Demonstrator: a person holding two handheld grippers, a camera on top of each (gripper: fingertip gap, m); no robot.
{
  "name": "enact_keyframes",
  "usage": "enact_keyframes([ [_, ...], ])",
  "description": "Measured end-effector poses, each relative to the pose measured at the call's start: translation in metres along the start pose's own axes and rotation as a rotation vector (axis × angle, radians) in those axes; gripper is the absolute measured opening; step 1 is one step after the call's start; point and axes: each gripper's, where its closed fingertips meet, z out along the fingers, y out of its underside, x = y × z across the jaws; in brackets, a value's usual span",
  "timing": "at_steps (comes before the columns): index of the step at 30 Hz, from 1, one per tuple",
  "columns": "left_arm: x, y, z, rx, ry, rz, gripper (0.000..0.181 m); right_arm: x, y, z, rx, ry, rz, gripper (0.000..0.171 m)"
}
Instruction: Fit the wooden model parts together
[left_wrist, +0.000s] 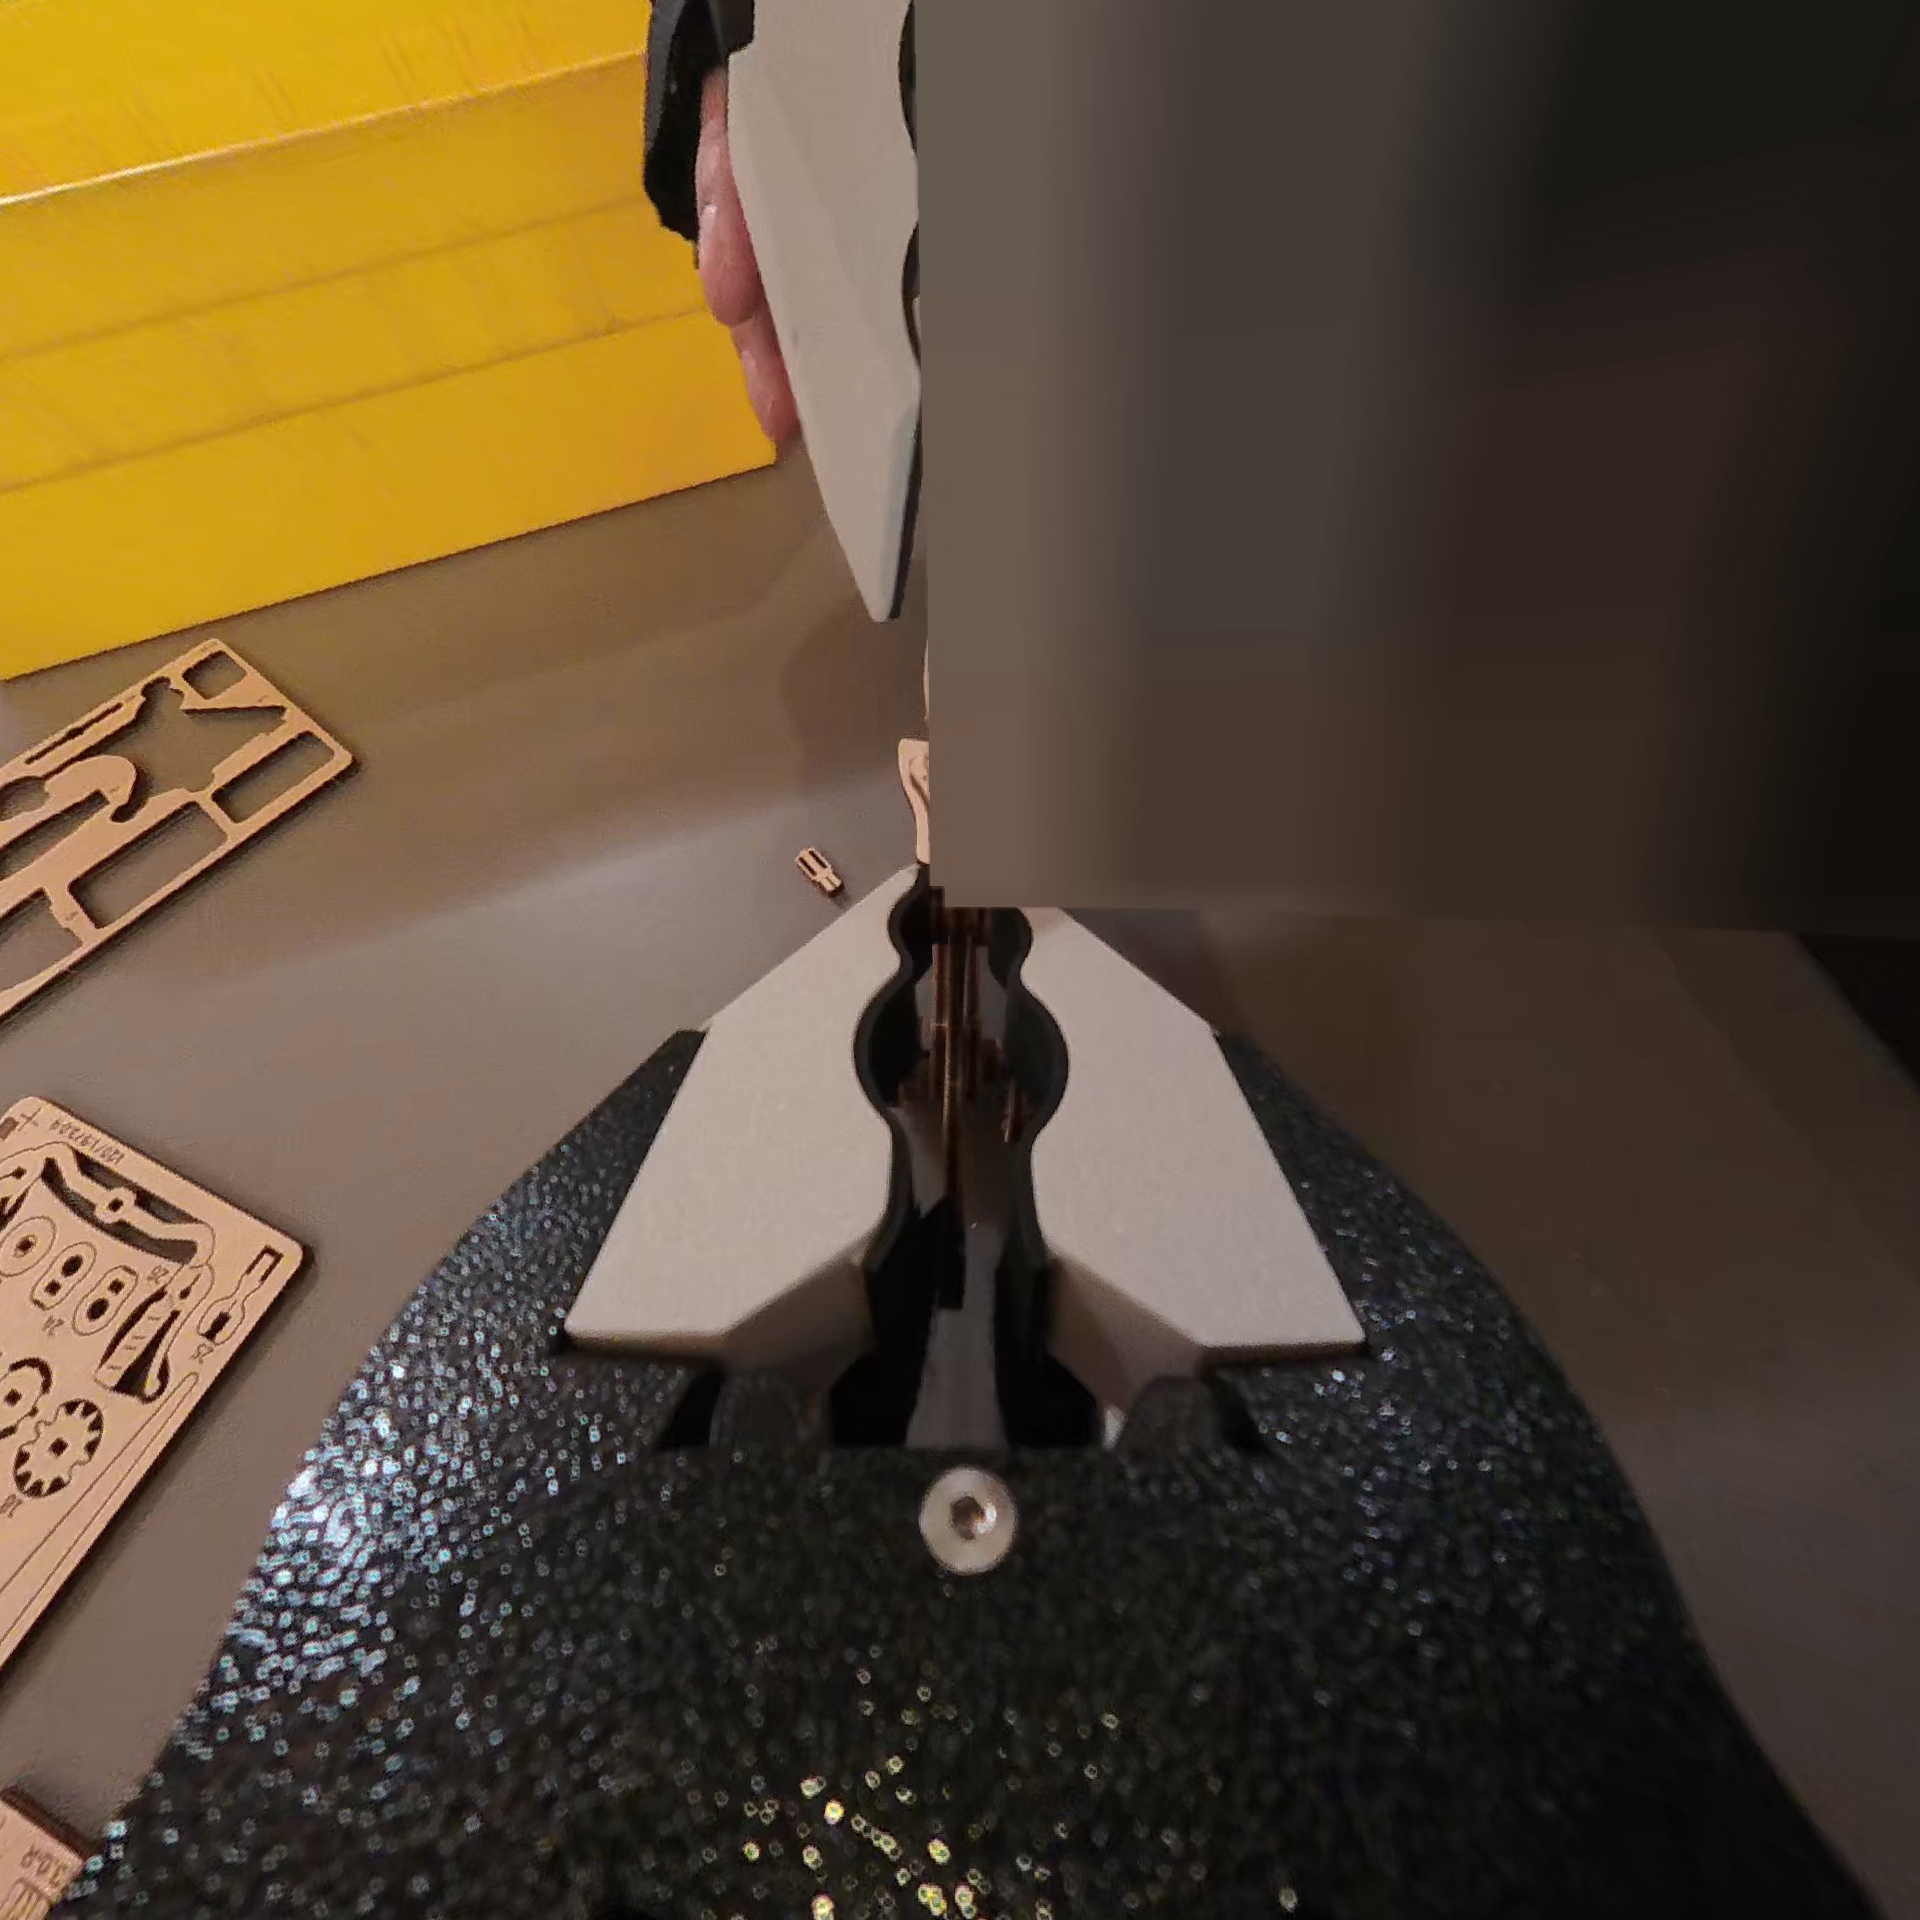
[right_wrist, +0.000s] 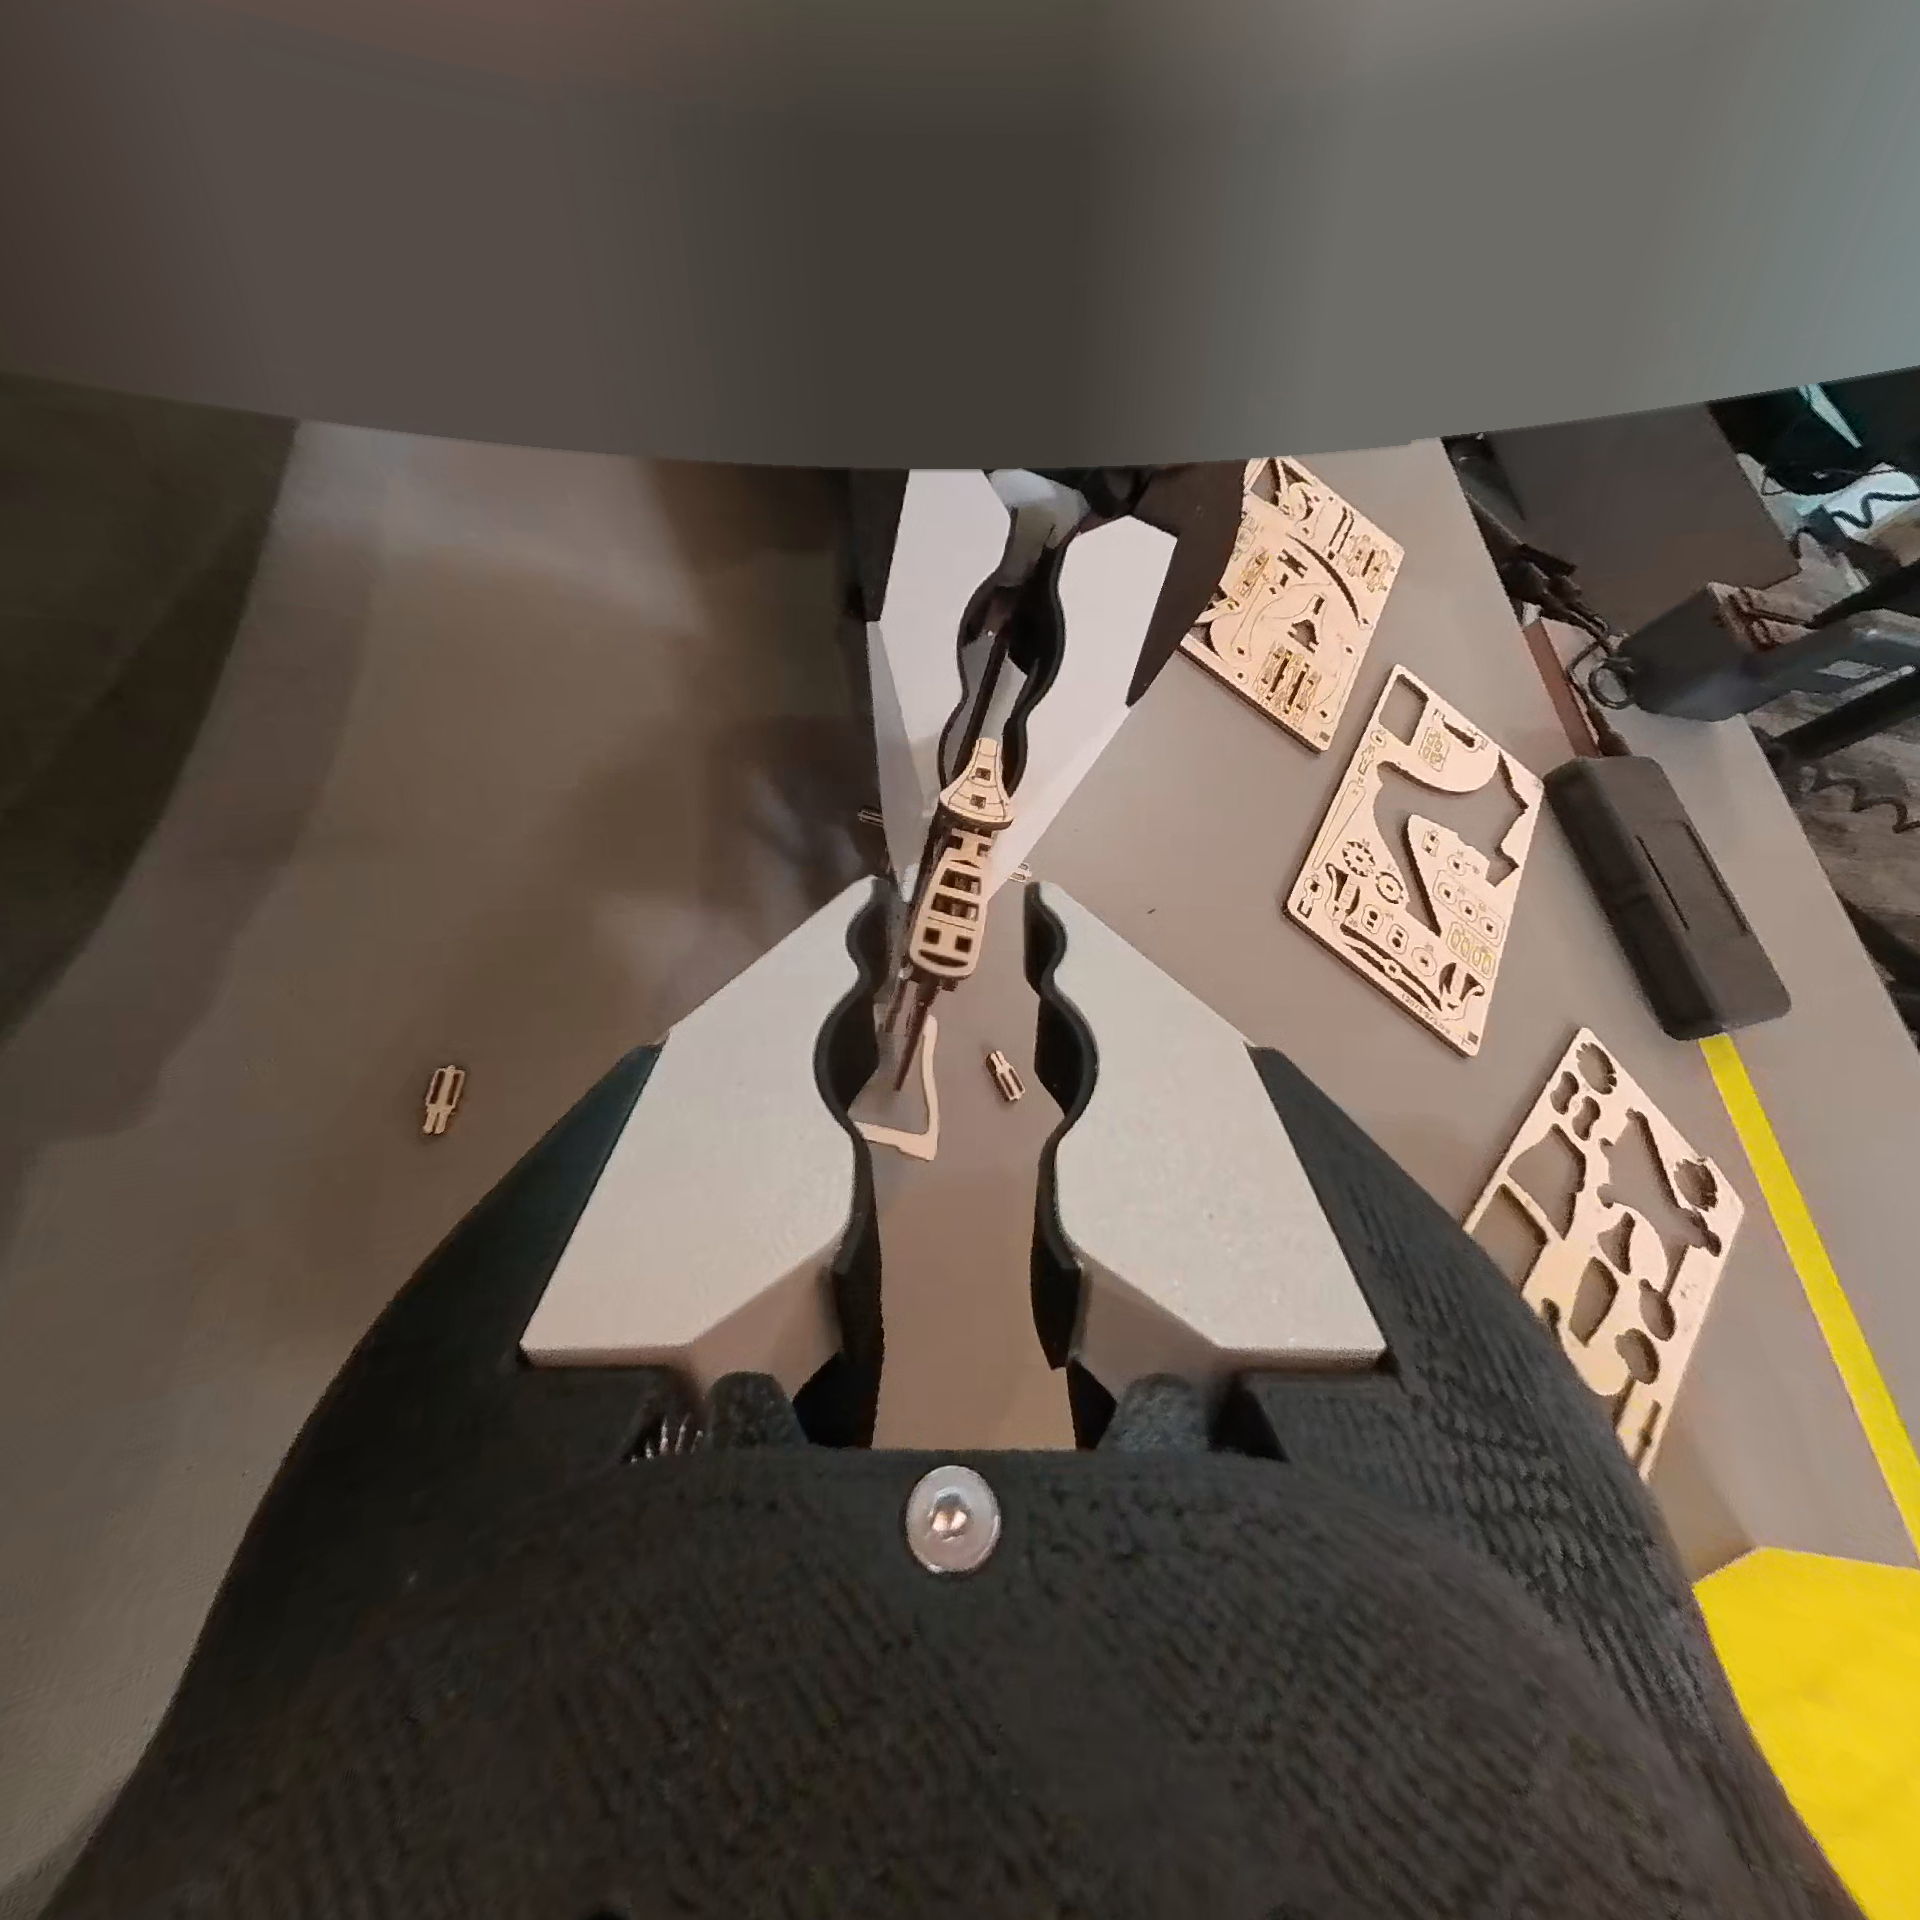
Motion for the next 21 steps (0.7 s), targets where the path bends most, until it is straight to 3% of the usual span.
enact_keyframes([
  [6, 0.0, 0.0, 0.0, 0.003, 0.004, -0.011, 0.007, -0.001, 0.002, 0.001, -0.005, 0.0, -0.006, 0.022],
  [10, -0.002, 0.0, 0.001, 0.005, 0.01, -0.054, 0.007, 0.02, -0.005, -0.003, 0.075, 0.105, 0.012, 0.0],
  [15, -0.005, 0.0, 0.001, 0.009, 0.01, -0.121, 0.007, 0.03, -0.017, -0.003, 0.298, 0.066, 0.204, 0.0],
  [19, -0.007, 0.0, 0.0, 0.015, 0.015, -0.153, 0.007, 0.02, 0.007, 0.012, 0.212, -0.001, 0.239, 0.0],
  [21, -0.009, 0.0, 0.0, 0.017, 0.001, -0.153, 0.007, 0.027, -0.006, 0.005, 0.283, 0.044, 0.229, 0.0],
])
